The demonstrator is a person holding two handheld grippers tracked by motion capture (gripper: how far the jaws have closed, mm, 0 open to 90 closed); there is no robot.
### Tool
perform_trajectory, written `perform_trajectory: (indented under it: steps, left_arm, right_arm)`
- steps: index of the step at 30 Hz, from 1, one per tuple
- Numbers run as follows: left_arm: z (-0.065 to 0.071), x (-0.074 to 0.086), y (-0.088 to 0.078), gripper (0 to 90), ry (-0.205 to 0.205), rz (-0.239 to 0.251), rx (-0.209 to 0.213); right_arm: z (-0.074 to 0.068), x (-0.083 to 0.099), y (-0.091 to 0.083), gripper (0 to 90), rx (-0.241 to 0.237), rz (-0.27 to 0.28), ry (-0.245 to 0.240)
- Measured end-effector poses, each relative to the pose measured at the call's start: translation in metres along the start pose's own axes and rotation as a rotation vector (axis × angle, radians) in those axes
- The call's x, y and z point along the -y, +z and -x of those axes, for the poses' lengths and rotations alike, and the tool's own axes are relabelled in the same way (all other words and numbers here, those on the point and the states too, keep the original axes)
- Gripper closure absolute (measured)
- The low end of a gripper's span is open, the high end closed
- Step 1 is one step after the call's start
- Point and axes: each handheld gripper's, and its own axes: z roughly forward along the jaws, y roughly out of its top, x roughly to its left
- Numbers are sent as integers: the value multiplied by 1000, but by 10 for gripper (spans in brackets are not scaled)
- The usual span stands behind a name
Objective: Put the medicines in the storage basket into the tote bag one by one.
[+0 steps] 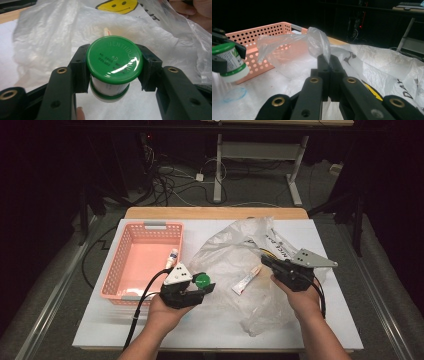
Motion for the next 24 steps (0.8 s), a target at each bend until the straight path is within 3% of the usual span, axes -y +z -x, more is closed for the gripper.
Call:
perform_trajectory:
  steps: [6,24]
  left_arm:
    - [7,-6,16,496,27,-12,6]
    - [25,-26,69,496,48,-26,54]
  right_arm:
    - [0,0,0,900,2,-1,0]
    - [-1,-3,0,900,0,6,-7]
